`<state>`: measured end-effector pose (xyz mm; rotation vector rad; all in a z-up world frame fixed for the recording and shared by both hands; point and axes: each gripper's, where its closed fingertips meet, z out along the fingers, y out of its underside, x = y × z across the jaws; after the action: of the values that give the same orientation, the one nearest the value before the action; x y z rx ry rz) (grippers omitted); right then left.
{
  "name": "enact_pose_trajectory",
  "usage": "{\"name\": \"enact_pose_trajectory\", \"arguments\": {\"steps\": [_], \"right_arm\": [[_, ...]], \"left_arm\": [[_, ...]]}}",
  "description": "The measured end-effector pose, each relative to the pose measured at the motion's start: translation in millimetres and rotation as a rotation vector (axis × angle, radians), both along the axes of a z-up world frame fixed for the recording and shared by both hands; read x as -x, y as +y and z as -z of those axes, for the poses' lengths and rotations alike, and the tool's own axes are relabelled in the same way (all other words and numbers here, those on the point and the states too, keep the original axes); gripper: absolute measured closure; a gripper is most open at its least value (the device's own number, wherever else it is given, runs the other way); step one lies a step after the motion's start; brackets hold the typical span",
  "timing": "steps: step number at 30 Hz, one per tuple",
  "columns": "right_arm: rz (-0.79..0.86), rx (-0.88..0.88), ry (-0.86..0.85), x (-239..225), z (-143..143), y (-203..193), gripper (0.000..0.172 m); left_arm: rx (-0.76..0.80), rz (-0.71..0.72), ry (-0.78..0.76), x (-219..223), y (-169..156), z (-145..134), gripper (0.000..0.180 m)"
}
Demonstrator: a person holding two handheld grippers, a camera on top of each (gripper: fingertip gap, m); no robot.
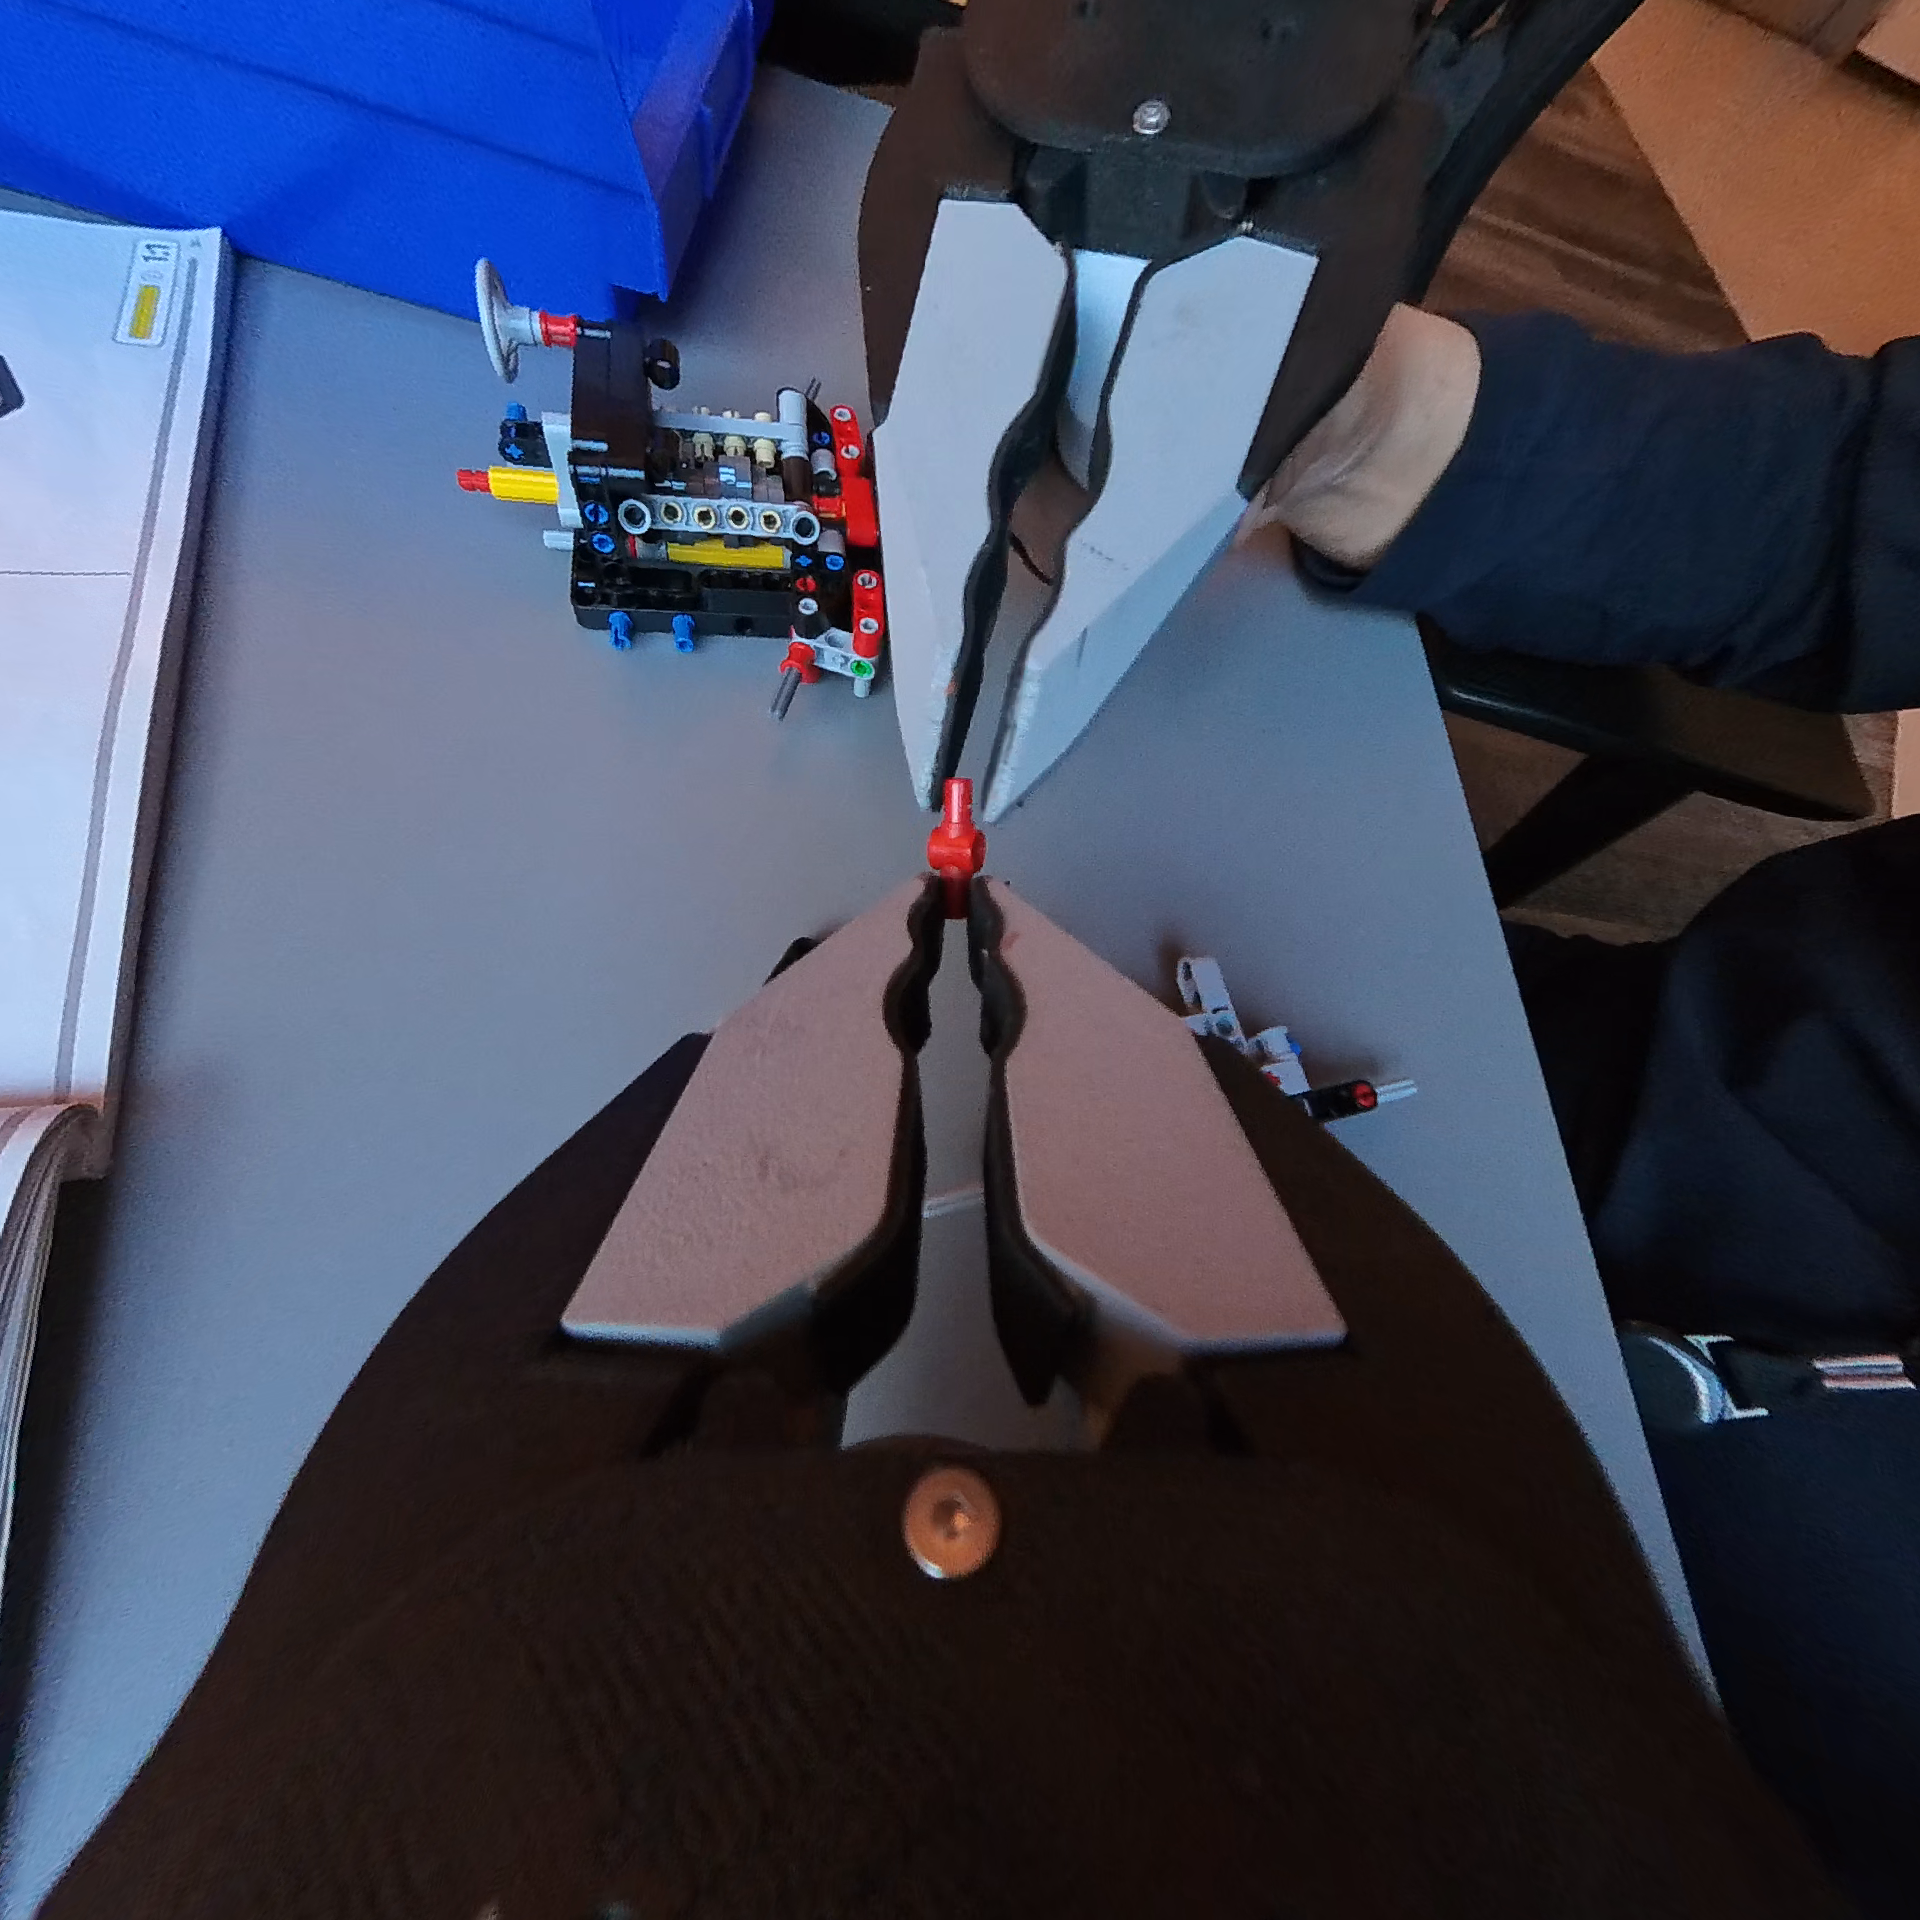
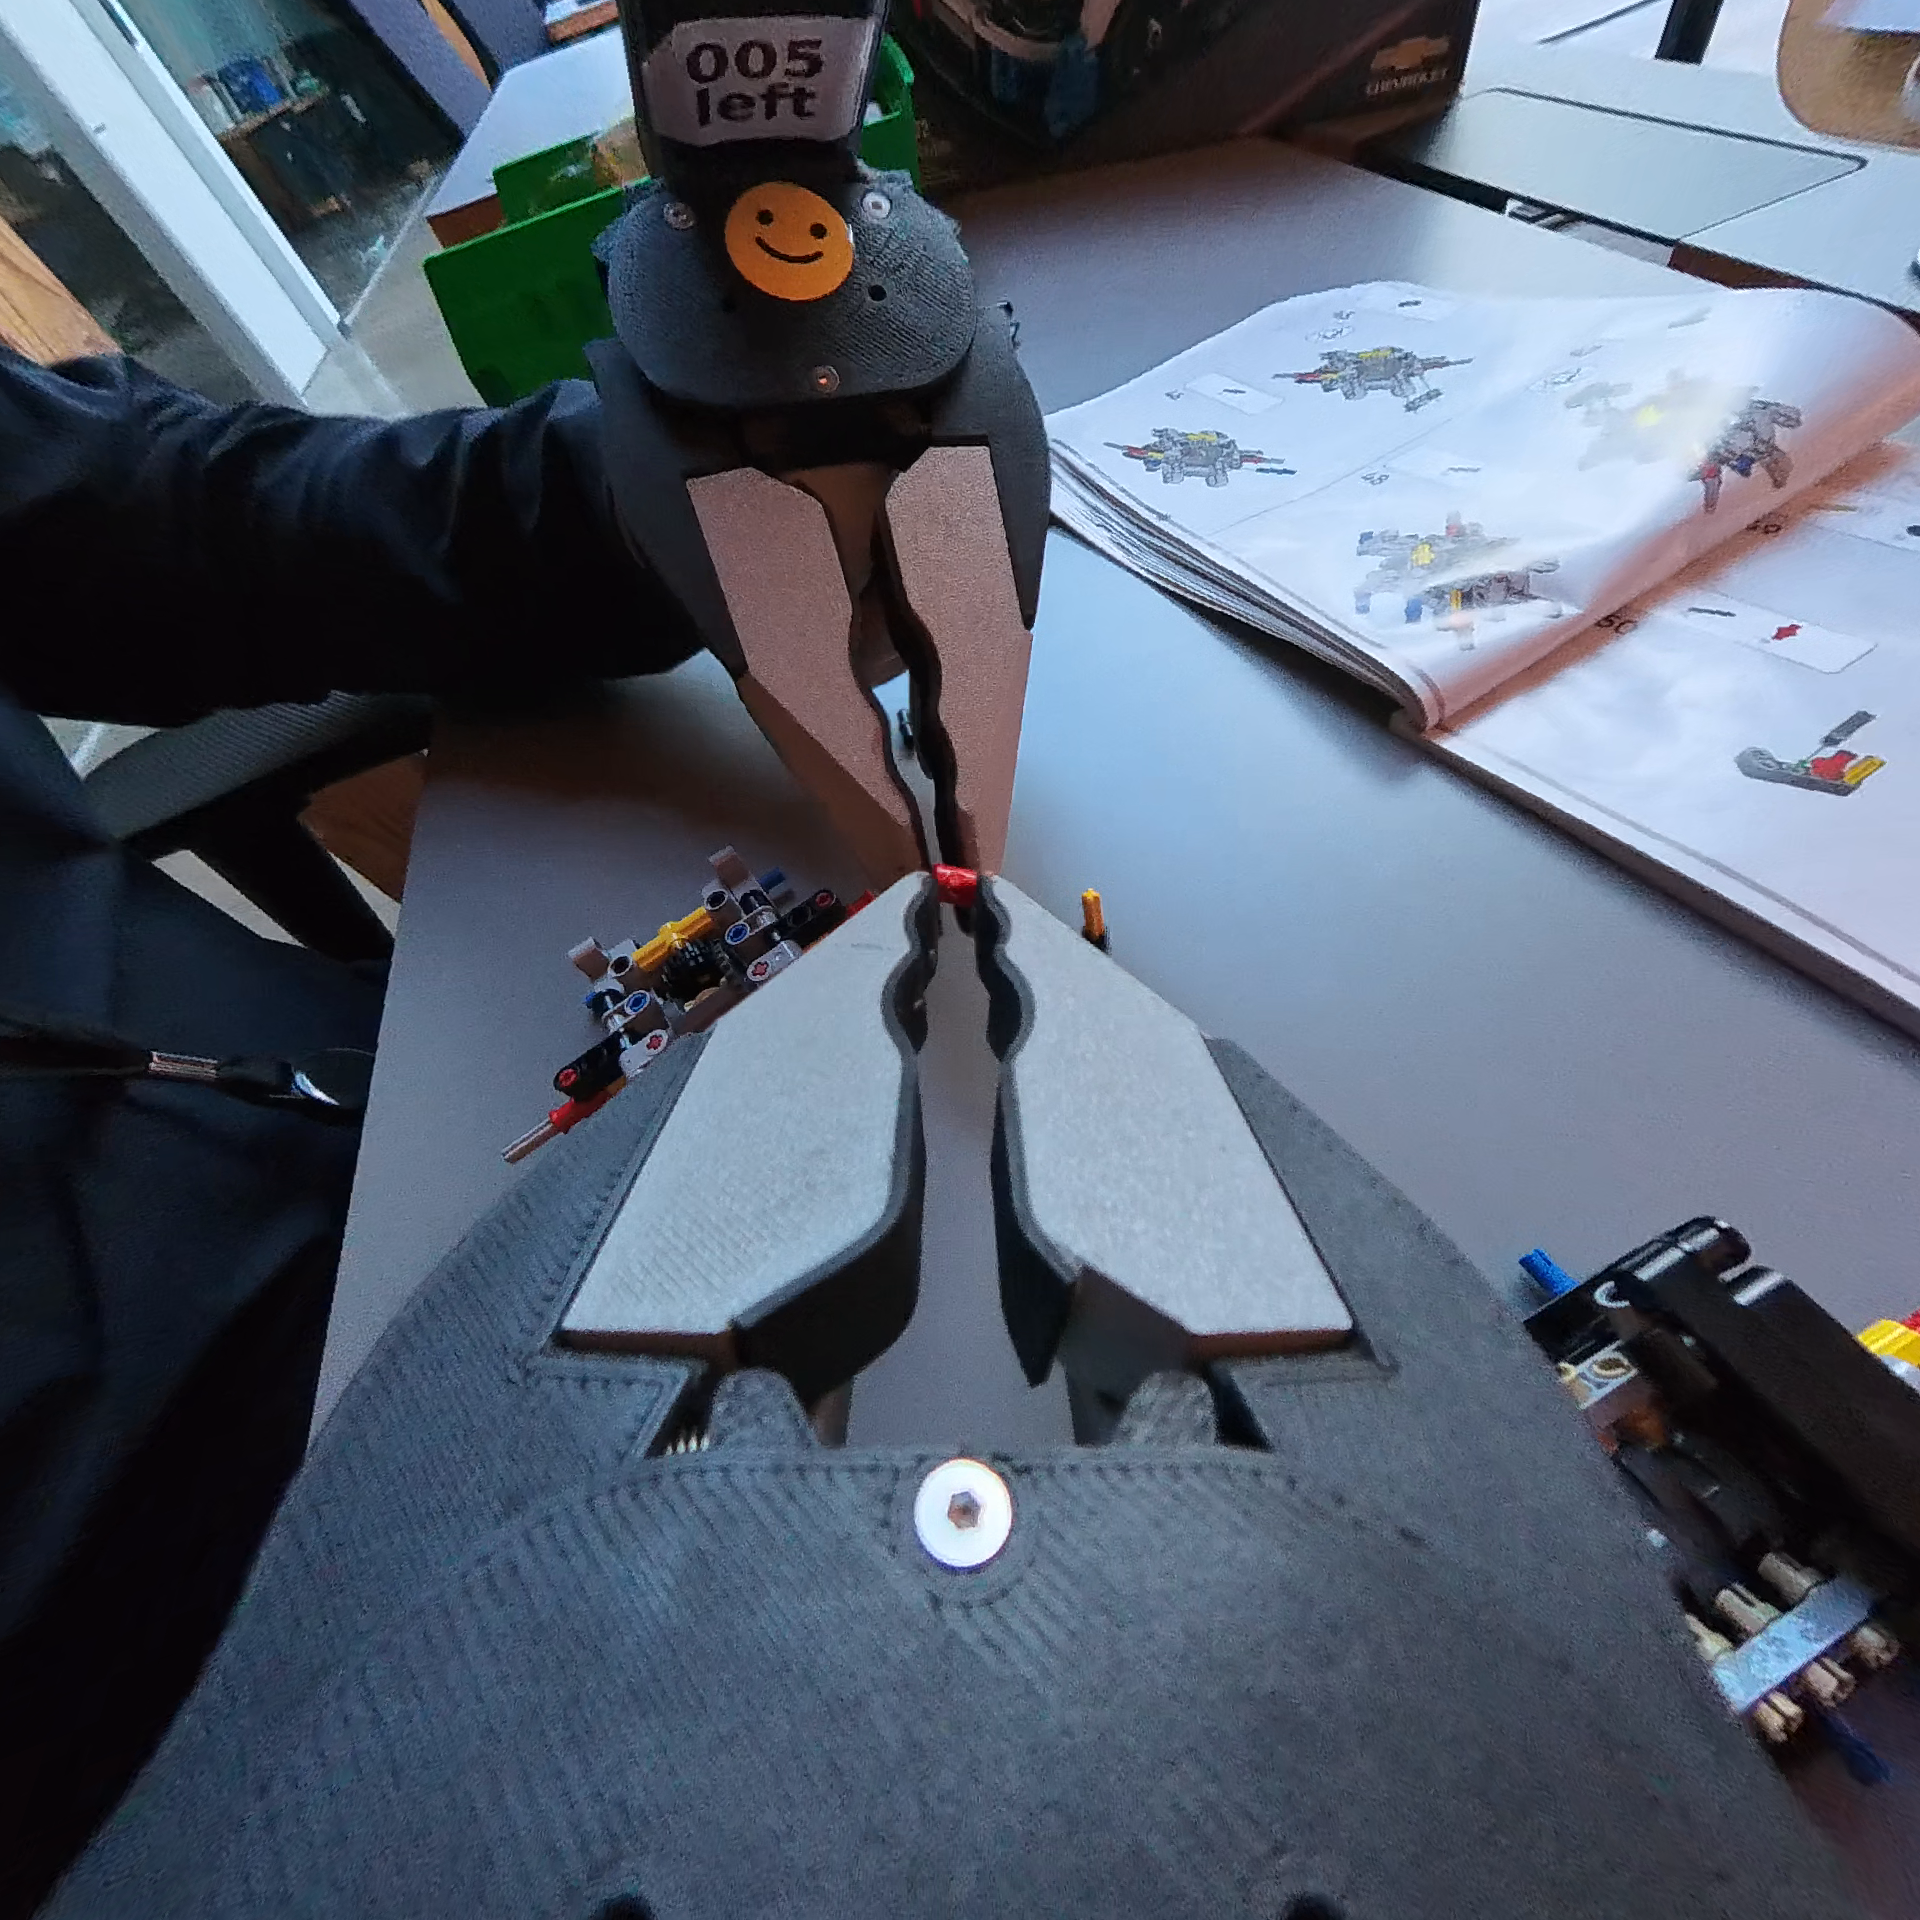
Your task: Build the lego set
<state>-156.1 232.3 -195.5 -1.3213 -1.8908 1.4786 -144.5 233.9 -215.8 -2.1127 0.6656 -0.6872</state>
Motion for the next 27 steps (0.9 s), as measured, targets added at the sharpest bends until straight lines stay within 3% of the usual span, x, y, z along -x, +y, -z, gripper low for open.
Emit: {"name": "enact_pose_trajectory", "arguments": {"steps": [10,11,13,14,22,25,27], "right_arm": [[0.000,0.044,-0.033,2.6,2.8,-1.1,0.171],[0.023,0.031,-0.047,4.3,6.1,2.2,0.171],[0.076,-0.015,-0.081,6.7,13.8,11.2,0.171],[0.087,-0.037,-0.097,6.9,17.1,13.0,0.171],[0.105,-0.253,-0.179,18.9,39.6,12.3,0.171],[0.088,-0.303,-0.216,23.0,43.9,14.2,0.172],[0.075,-0.342,-0.239,24.4,45.6,15.4,0.171]], "left_arm": [[-0.012,-0.008,0.031,2.5,-0.1,2.8,0.178],[-0.002,-0.019,0.058,8.1,0.5,4.4,0.175],[-0.002,-0.077,0.174,35.4,5.4,10.0,0.145],[0.008,-0.086,0.234,49.5,5.3,15.4,0.143],[0.105,0.053,0.233,45.0,9.5,49.0,0.152],[0.071,0.093,0.234,38.4,13.5,50.3,0.172],[0.046,0.120,0.231,34.6,12.9,50.9,0.175]]}}
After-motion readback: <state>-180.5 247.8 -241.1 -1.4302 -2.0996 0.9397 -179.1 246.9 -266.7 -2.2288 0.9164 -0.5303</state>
